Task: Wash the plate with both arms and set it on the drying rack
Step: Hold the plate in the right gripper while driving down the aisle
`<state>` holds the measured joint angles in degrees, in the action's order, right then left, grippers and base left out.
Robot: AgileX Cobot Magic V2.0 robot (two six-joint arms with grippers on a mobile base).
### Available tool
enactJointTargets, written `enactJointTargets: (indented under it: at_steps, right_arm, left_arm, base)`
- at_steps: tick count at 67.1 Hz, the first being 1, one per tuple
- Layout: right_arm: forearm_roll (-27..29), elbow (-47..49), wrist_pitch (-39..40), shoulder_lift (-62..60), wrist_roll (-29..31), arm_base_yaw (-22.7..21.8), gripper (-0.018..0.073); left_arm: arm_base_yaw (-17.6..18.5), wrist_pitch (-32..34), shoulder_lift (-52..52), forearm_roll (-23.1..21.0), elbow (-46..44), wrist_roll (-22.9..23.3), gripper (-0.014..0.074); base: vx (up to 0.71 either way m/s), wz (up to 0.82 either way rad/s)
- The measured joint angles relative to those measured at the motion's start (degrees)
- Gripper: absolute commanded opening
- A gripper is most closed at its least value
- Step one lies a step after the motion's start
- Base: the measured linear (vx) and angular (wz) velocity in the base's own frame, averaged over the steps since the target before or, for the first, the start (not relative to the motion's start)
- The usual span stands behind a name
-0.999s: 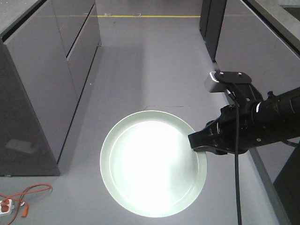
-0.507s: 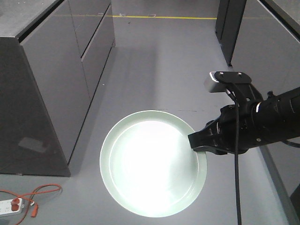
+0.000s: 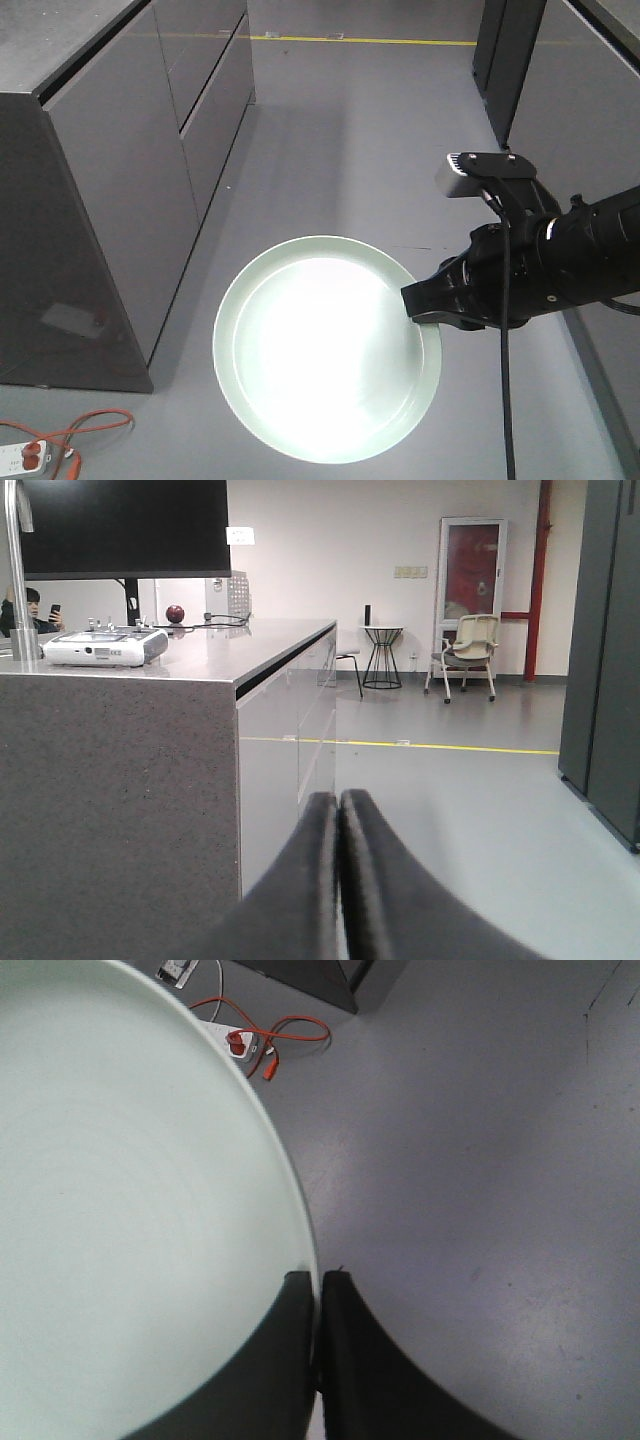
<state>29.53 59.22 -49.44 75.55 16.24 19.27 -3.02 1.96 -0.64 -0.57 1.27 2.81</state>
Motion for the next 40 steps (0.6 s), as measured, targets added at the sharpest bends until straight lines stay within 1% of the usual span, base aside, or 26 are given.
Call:
enactJointTargets:
  at_steps: [40]
  right_arm:
    - [0.00,0.00,0.00,0.00,0.00,0.00,-0.0001]
  left_arm:
    - [0.00,0.00,0.00,0.00,0.00,0.00,-0.0006]
  base:
    - [0.17,-0.01]
